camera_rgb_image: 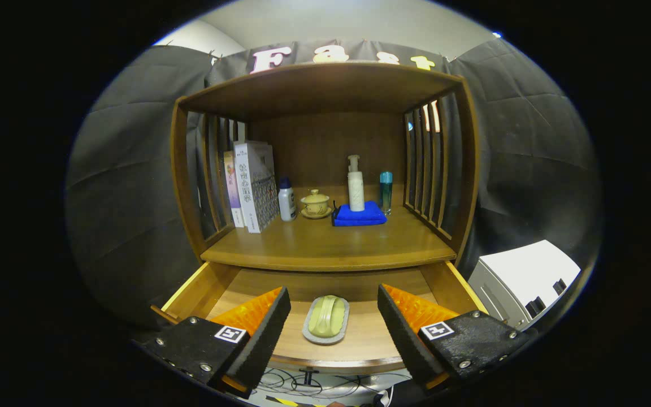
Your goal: Pull open the drawer, take out the items inside it, and place them on the countertop above the cabinet.
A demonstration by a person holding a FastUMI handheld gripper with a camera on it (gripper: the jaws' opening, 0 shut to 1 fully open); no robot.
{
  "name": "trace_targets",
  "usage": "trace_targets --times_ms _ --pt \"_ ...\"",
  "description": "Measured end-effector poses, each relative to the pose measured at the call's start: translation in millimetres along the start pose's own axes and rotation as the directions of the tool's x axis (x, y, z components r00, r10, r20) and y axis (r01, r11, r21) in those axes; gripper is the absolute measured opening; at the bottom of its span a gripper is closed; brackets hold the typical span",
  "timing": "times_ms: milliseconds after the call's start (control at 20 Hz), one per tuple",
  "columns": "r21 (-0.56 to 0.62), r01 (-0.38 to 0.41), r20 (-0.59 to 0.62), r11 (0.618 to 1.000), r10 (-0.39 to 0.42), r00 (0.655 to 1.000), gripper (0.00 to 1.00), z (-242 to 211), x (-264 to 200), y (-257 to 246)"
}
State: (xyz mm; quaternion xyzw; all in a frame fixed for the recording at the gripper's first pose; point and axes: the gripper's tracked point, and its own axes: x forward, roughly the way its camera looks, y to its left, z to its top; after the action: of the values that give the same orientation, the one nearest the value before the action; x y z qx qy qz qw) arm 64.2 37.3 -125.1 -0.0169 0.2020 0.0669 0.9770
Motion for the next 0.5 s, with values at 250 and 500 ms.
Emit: trace_targets --times_ms 250,500 --pt "-0.042 0.101 -0.125 0.994 -0.105 0.987 0.96 -9 30 2" --pt "-0.01 0.168 -0.258 0.986 -0.165 0.952 0.95 -34 68 4"
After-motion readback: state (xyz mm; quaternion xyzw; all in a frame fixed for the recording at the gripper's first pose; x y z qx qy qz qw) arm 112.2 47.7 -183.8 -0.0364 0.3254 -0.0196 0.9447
